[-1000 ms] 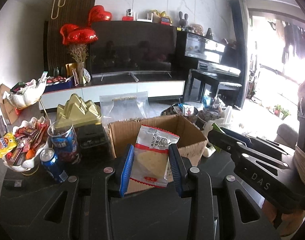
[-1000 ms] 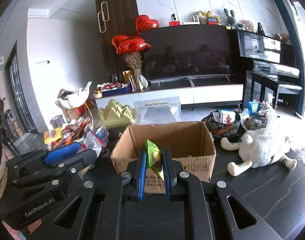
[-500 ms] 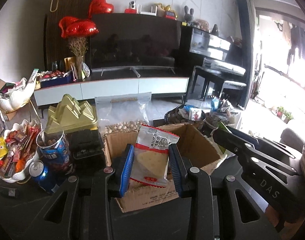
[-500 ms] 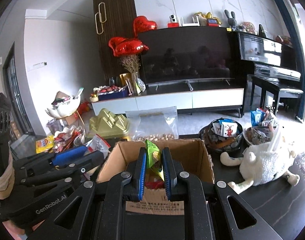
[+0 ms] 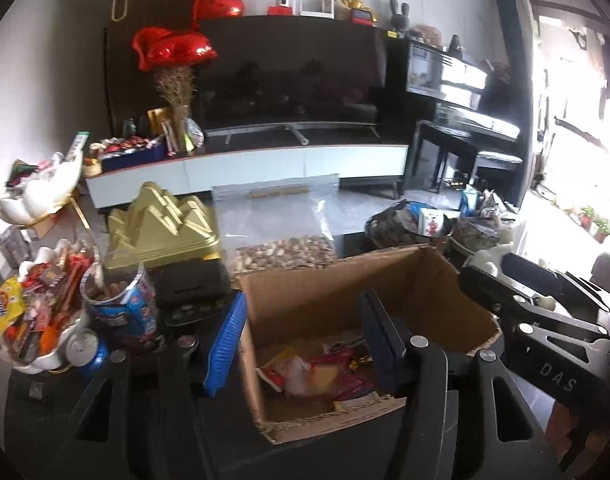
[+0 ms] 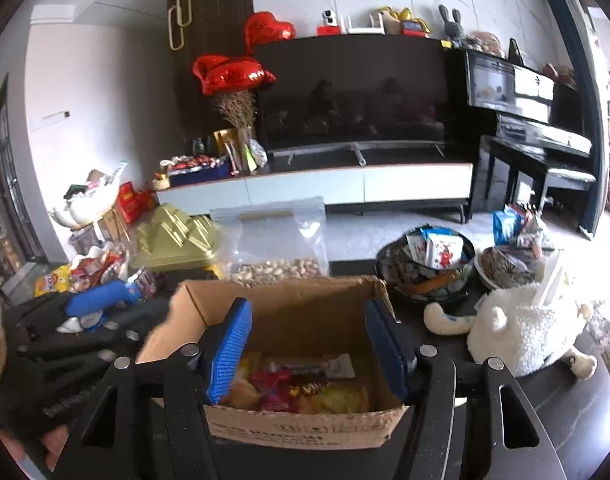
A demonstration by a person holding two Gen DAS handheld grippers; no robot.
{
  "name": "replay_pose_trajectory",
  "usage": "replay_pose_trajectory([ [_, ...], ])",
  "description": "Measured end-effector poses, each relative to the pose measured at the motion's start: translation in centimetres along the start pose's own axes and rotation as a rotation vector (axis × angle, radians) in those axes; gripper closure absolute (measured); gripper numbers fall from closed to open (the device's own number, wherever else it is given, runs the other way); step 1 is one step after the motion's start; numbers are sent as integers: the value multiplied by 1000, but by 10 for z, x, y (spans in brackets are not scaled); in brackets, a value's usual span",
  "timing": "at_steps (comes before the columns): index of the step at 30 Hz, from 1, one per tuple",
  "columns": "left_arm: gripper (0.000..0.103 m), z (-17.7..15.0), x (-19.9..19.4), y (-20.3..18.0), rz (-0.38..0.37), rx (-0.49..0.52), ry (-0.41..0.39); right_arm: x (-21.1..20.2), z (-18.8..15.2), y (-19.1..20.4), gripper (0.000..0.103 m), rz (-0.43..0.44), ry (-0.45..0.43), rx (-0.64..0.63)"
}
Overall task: Organize snacks
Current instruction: 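Move both tools back down toward the dark green packet on the table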
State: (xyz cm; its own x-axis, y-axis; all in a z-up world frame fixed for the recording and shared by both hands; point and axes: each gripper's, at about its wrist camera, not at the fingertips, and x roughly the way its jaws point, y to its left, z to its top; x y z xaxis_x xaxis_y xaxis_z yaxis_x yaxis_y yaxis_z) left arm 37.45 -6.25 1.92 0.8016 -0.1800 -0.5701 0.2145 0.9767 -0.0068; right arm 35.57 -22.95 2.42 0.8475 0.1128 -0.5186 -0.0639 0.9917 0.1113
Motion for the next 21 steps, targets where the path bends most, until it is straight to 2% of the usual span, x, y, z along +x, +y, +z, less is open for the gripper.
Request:
replay_pose_trajectory([
  [2, 40, -3, -7, -1, 23, 6, -6, -4, -4, -1, 42, 2, 7, 8],
  [6, 39, -8, -23, -3, 12, -6, 4, -17, -10, -2, 34, 9, 5, 26],
  [11, 35, -16, -50, -9, 0, -23, -13, -46, -18, -2, 32, -31, -16, 20],
  [13, 34, -22, -61, -15, -12, -14, -15, -62, -23, -2, 26, -46, -28, 14],
  [17, 34, -38, -82, -26, -60, -13, -17, -88, -34, -8, 24, -76, -41, 31],
  [21, 34, -52, -101, -40, -67, 13, -34, -111, -51, -15, 23, -107, -37, 23],
])
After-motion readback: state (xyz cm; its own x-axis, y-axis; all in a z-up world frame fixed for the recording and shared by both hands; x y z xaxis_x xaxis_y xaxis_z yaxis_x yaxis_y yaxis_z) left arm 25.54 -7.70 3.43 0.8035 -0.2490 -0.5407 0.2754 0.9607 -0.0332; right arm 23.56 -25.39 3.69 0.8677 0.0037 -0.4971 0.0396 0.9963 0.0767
